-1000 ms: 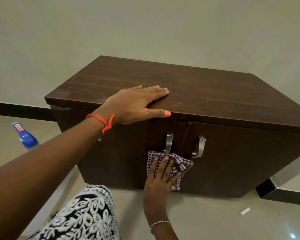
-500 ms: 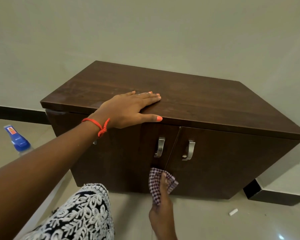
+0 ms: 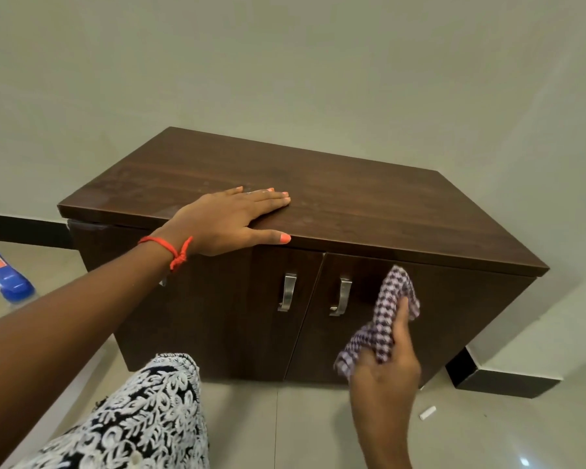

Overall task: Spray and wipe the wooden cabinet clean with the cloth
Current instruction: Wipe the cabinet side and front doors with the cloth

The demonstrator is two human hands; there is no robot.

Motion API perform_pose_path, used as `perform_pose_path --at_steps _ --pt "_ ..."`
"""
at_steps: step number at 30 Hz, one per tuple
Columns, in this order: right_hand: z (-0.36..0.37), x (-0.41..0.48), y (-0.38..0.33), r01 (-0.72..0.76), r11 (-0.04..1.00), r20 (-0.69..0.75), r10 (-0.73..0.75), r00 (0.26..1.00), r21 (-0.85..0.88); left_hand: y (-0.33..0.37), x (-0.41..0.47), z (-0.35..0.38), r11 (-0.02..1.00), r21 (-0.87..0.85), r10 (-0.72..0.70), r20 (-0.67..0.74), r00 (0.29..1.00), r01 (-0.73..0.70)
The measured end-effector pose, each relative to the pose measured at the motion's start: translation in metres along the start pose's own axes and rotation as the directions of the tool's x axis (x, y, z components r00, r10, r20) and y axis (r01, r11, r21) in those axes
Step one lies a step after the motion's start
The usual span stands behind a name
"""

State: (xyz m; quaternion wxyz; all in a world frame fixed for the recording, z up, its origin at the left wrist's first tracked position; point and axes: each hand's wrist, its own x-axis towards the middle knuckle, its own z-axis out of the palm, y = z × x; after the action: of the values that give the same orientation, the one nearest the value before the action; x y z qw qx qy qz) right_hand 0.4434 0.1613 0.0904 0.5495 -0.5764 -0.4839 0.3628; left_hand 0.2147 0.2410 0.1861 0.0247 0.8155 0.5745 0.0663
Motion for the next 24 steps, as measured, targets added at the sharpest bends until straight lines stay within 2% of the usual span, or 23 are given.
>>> perform_pose_path --at_steps 1,2,4,5,9,12,17,24 --pt "0.007 0.003 0.002 0.146 0.984 0.013 -0.146 0.989 -0.106 0.001 -0.001 -0.001 1.0 0.001 -0.001 0.002 1.0 0.001" --pt "0.015 0.008 0.008 0.309 0.924 0.034 -0.309 0.95 -0.227 0.002 -0.001 -0.002 1.0 -0.001 -0.008 0.009 1.0 0.008" --pt "0.034 0.02 0.027 0.524 0.737 0.106 -0.535 0.838 -0.427 0.007 -0.003 -0.005 1.0 -0.01 -0.027 0.022 0.999 0.027" --pt "0.043 0.025 0.038 0.55 0.669 0.138 -0.566 0.813 -0.499 0.009 -0.003 -0.006 0.999 -0.013 -0.032 0.026 0.999 0.033" --pt "0.06 0.032 0.059 0.527 0.452 0.216 -0.576 0.788 -0.72 0.009 -0.003 -0.007 0.999 -0.024 -0.046 0.039 0.998 0.047" --pt "0.057 0.035 0.072 0.541 0.342 0.256 -0.611 0.749 -0.768 0.001 0.0 -0.002 1.0 -0.011 0.01 0.003 1.0 -0.01" --pt "0.055 0.032 0.09 0.572 0.306 0.252 -0.673 0.695 -0.761 -0.002 0.001 0.0 1.0 -0.013 0.019 -0.015 1.0 -0.019" --pt "0.057 0.023 0.119 0.589 0.326 0.249 -0.68 0.689 -0.74 -0.005 0.002 0.003 1.0 -0.022 0.01 -0.03 1.0 -0.011"
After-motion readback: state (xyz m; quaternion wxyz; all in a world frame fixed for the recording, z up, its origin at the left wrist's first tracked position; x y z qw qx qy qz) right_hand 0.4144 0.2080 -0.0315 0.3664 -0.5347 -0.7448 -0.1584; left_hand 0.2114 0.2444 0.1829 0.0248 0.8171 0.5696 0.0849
